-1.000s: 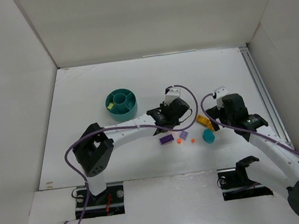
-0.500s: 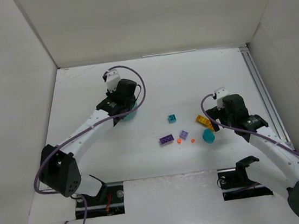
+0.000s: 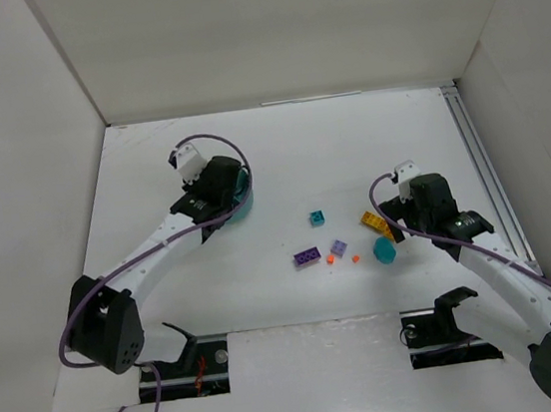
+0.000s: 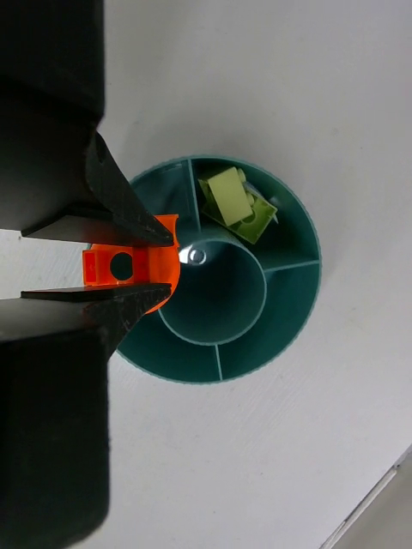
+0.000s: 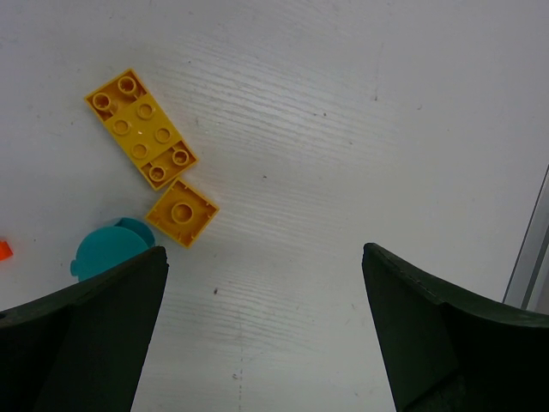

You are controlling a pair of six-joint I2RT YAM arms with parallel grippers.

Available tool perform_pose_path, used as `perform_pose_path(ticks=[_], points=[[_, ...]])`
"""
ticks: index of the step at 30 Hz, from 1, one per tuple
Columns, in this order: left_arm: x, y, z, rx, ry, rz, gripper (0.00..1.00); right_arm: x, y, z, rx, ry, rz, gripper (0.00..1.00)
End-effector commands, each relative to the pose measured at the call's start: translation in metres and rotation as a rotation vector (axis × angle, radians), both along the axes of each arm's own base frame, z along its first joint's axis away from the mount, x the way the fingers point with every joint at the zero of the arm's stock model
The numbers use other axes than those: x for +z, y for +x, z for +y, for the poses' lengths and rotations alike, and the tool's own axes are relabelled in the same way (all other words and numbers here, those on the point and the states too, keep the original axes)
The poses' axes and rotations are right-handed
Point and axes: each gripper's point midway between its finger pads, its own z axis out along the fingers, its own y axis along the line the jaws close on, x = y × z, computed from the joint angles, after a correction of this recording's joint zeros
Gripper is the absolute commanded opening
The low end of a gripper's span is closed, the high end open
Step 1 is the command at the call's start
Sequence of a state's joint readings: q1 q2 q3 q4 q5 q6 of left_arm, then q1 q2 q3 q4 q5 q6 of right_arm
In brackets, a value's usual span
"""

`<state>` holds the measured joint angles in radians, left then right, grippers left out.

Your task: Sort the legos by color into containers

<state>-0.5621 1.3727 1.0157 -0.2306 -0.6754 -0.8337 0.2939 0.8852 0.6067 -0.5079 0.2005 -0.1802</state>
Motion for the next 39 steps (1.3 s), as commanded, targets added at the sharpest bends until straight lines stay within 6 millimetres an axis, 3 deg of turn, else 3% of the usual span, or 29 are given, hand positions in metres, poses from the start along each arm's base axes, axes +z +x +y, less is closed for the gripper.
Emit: perform_pose_path(ticks=[1,2,5,6,7,16,18,20,26,27,29,39], points=[[0.016,0.0,0.011,0.063,-0.087,-0.121,0.02,0.013,0.011,0.003,0.007,0.021,-0.065,1.0],[0.022,0.004,0.008,0.063,-0.122,-0.173,0.02,0.013,0.011,0.005,0.015,0.028,-0.063,1.0],[0.017,-0.005,0.012,0.04,-0.148,-0.233,0.02,0.015,0.011,0.006,0.028,0.03,-0.07,1.0],[0.035,-0.003,0.011,0.04,-0.206,-0.323,0.02,0.015,0.011,0.006,0.028,0.03,-0.07,1.0],[0.021,-0.009,0.013,0.021,-0.196,-0.318,0.02,0.017,0.011,0.006,0.028,0.033,-0.079,1.0],[0.037,-0.013,0.017,-0.023,-0.293,-0.498,0.03,0.021,0.013,0.006,0.026,0.043,-0.095,1.0],[0.029,-0.012,0.02,-0.033,-0.304,-0.505,0.03,0.021,0.013,0.006,0.026,0.043,-0.095,1.0],[0.039,-0.009,0.014,-0.064,-0.332,-0.551,0.03,0.019,0.011,0.007,0.039,0.042,-0.094,1.0],[0.031,-0.007,0.017,-0.058,-0.322,-0.555,0.03,0.019,0.011,0.007,0.039,0.042,-0.094,1.0],[0.039,-0.006,0.016,-0.059,-0.336,-0.585,0.03,0.019,0.011,0.007,0.039,0.042,-0.094,1.0],[0.028,-0.008,0.017,-0.059,-0.33,-0.573,0.03,0.019,0.011,0.007,0.039,0.042,-0.094,1.0],[0.012,-0.01,0.016,-0.057,-0.371,-0.582,0.03,0.017,0.011,0.005,0.032,0.034,-0.087,1.0]])
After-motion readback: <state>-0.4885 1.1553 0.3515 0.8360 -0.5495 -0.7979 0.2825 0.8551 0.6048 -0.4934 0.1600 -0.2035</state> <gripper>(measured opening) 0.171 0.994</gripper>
